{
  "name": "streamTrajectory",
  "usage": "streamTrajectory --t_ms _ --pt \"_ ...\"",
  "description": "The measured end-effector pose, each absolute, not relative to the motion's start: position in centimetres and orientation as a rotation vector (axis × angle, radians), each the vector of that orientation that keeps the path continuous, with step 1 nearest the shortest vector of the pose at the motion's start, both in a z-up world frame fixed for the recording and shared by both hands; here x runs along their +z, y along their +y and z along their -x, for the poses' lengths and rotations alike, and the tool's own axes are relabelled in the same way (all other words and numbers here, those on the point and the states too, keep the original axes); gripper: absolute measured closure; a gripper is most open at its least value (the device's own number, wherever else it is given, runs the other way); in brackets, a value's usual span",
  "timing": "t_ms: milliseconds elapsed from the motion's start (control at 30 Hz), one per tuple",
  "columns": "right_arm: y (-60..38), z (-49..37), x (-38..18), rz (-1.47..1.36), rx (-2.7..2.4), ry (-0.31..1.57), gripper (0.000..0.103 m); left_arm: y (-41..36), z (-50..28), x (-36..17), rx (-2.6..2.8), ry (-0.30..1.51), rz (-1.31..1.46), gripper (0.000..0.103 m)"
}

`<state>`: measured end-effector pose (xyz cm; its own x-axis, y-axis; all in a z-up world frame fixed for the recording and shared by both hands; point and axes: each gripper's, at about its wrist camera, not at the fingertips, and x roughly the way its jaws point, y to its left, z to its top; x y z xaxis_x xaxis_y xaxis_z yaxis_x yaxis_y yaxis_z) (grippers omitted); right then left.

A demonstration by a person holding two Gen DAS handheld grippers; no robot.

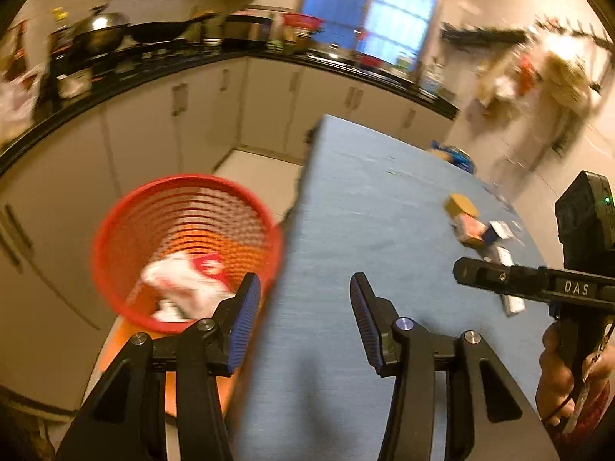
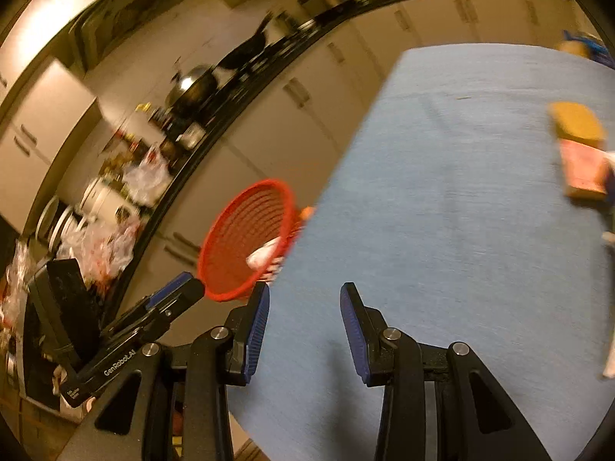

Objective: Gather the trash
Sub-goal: 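Move both open tools back over the table toward the boxes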

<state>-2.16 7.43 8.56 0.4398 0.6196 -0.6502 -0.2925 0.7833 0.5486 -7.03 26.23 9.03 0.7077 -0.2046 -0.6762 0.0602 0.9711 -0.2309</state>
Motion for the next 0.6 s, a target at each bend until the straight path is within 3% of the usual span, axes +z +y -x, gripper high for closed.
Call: streamTrajectory --t_ms 300,433,600 --pt "-9.5 5.3 9.3 -0.542 0.284 0.836 0.052 14.0 4.2 8.4 -0.345 0.879 0.136 0.05" --pt "-15.8 6.3 9.2 -0.58 0.093 0.804 0.048 9.0 2.9 8.3 -0.4 0.904 0.127 0.036" --pt "-19.8 7.7 8.9 -0.644 0.007 0.771 0.048 2.2 0.7 7.4 -0.486 0.988 0.112 0.035"
